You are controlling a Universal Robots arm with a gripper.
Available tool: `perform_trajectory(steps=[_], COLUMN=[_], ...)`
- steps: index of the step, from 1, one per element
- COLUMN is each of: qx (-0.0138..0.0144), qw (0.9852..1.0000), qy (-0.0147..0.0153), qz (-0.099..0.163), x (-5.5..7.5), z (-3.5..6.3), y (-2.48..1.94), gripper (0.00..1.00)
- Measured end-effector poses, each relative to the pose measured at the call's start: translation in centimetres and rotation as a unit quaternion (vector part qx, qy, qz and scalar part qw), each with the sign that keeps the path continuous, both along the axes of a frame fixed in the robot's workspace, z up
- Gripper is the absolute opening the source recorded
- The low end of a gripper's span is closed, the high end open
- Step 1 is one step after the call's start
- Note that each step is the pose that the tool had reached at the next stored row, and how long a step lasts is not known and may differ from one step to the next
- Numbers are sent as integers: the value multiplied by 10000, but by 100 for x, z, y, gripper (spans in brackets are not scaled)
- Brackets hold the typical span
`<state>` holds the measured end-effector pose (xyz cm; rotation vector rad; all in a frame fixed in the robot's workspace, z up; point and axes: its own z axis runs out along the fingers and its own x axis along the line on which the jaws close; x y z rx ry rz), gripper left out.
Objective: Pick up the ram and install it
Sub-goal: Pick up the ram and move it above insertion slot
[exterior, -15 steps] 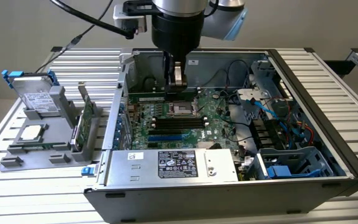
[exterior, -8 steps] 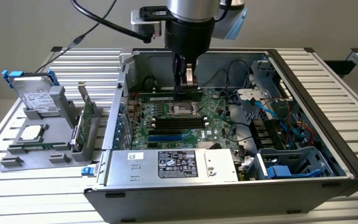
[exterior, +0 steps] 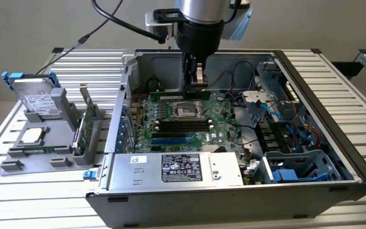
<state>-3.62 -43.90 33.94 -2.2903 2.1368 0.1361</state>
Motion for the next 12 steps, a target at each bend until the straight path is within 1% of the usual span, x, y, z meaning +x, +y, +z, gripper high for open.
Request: perform_trajectory(steps=[5, 7, 8, 11, 12], qx=[-1, -5, -9, -24, -35], qw=[10000, 10000, 10000, 10000, 10000], qy=[0, 1, 0, 0, 0], qz=[0, 0, 0, 0, 0], x=[48, 60, 65, 72, 74], z=[-47, -69, -79, -120, -133], y=[148, 233, 273, 374, 406], gripper=[13, 13, 13, 13, 13])
